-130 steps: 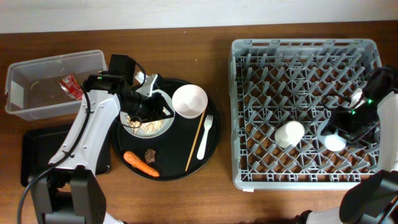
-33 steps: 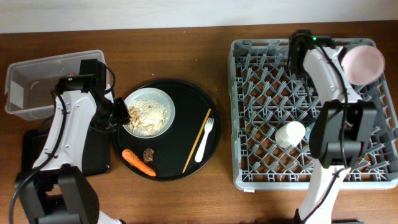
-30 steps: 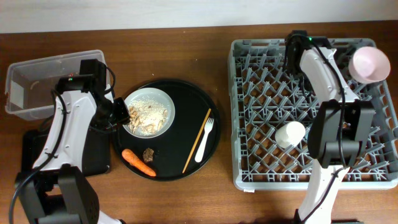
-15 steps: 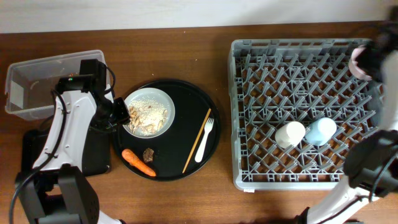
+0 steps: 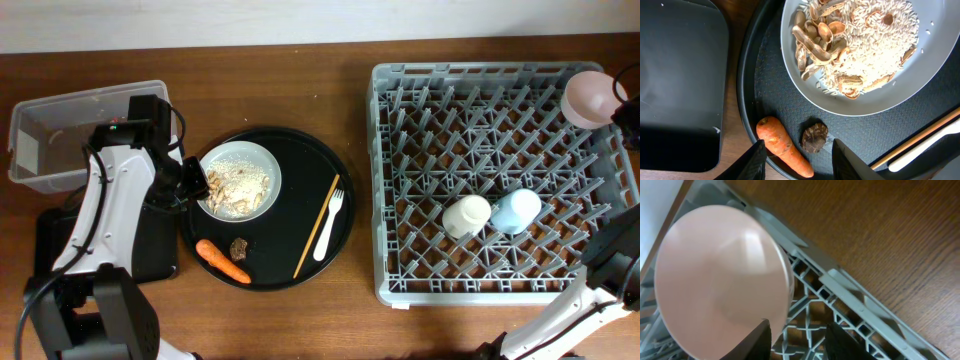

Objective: Sort waste into correct bins and load items into the dishwasher rack
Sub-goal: 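Place the pink bowl upright in the rack's back right corner, then move the right gripper back toward the tray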

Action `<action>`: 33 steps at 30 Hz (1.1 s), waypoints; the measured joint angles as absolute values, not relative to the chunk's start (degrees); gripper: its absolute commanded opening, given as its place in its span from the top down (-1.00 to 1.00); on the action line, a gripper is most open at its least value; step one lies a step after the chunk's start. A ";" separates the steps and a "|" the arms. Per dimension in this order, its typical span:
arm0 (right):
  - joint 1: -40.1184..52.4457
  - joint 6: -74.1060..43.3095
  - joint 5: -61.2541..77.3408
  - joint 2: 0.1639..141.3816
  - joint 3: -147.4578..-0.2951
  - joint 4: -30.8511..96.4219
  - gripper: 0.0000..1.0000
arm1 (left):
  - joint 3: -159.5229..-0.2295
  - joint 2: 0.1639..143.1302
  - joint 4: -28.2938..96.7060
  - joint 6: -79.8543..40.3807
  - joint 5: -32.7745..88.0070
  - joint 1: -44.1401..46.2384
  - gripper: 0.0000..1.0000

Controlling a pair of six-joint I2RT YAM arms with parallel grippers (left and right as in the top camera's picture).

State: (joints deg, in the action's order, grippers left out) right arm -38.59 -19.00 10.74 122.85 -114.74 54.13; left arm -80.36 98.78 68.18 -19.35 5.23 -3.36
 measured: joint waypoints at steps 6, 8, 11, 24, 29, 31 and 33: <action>-38.59 -18.98 10.00 125.95 -114.74 54.92 0.24 | -80.36 98.78 68.16 -19.35 5.23 -3.36 0.16; -38.59 -19.05 10.02 126.58 -114.72 54.35 0.24 | -80.36 98.78 68.18 -19.35 5.23 -3.36 0.16; -38.17 -19.03 10.00 126.61 -114.72 53.30 0.23 | -80.36 98.78 68.18 -19.35 5.26 -3.36 0.16; -35.64 -19.27 11.97 126.61 -114.85 50.11 0.92 | -80.36 98.78 68.20 -19.35 5.28 -3.36 0.16; -35.68 -17.98 11.86 125.36 -114.96 52.47 0.92 | -80.36 98.78 68.40 -19.35 5.28 -3.36 0.16; -35.20 -15.20 8.14 122.19 -114.74 55.61 0.92 | -80.36 98.78 68.38 -19.35 5.30 -3.36 0.16; -33.08 -14.90 -3.64 117.73 -114.72 59.68 0.92 | -80.36 98.78 68.38 -19.35 5.28 -3.36 0.16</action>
State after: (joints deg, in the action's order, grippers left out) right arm -33.08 -14.90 -3.64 117.73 -114.72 59.68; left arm -80.36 98.78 68.38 -19.35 5.28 -3.36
